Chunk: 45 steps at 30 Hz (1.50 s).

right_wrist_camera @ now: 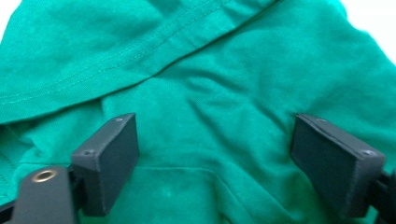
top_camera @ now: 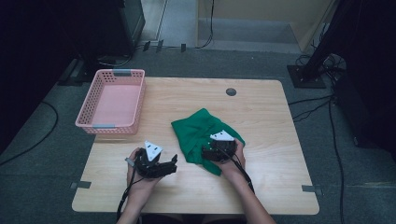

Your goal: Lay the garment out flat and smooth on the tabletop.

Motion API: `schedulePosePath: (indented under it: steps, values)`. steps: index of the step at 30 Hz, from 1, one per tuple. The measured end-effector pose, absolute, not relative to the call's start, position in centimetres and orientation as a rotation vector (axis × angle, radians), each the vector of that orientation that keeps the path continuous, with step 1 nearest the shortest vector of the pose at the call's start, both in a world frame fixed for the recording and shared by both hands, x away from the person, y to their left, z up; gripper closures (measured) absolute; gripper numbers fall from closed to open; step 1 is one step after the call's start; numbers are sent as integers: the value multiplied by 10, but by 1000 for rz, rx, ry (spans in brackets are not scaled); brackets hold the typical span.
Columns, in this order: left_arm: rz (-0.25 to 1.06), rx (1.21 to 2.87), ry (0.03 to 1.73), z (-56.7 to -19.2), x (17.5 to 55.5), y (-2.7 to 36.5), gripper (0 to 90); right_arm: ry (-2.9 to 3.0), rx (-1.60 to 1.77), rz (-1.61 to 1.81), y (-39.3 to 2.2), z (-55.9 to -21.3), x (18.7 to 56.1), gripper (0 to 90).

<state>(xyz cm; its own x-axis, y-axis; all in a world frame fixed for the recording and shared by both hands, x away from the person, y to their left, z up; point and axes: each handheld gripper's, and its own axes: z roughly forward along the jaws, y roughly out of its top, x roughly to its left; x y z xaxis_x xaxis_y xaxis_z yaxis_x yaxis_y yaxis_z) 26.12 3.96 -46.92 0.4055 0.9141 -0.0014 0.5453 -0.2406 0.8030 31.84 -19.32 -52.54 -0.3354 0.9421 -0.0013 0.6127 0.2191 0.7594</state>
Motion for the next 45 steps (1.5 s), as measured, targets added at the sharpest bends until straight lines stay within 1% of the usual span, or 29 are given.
schedulePosePath:
  steps: [3,4,6,7,11,12,15,20,27,28,29,30,32,33,34,35,36,37,38,41,45]
  values:
    - [634,1944,1223,-467,271,15,104,2055,1414,948,-191,-525,305,166]
    - [634,1944,1223,-467,271,15,104,2058,1414,957,-191,-525,302,165]
    - [650,1989,1181,-468,274,-3,104,2084,1429,1019,-198,-522,296,139]
    - [650,1989,1181,-468,274,-3,104,2084,1429,1019,-198,-522,296,139]
    - [654,2030,1158,-474,280,-27,104,1943,1492,1066,-233,-504,287,142]
    - [654,2030,1158,-474,280,-27,104,1943,1492,1066,-233,-504,287,142]
    - [656,2049,1166,-477,287,-35,105,1930,1490,961,-253,-510,281,130]
    - [687,2107,1161,-483,298,-47,110,1906,1533,947,-269,-525,282,117]
    - [721,2193,1200,-499,303,-55,112,1886,1532,931,-274,-525,286,114]
    - [759,2177,1216,-500,302,-55,173,1891,1529,918,-273,-525,286,115]
    - [783,2159,1232,-501,302,-54,330,1921,1522,873,-269,-526,287,114]
    - [779,2155,1234,-501,302,-52,330,1921,1522,873,-269,-526,287,114]
    - [735,2143,1227,-500,303,-48,486,1932,1520,865,-267,-526,288,115]
    - [725,2140,1223,-500,303,-45,604,1931,1525,865,-267,-526,288,115]
    - [714,2136,1220,-499,303,-43,604,1931,1534,869,-267,-526,289,115]
    - [690,2120,1226,-497,304,-38,657,1935,1547,877,-269,-527,290,115]
    - [675,2109,1233,-495,304,-34,787,1940,1574,896,-272,-527,291,118]
    - [660,2095,1241,-494,304,-31,787,1940,1574,896,-272,-527,291,118]
    - [652,2074,1255,-492,304,-24,879,1941,1572,895,-271,-527,291,118]
    - [654,2032,1296,-487,303,-7,892,1941,1573,894,-271,-527,291,119]
    - [663,1927,1405,-485,302,27,882,1941,1573,894,-271,-527,291,118]
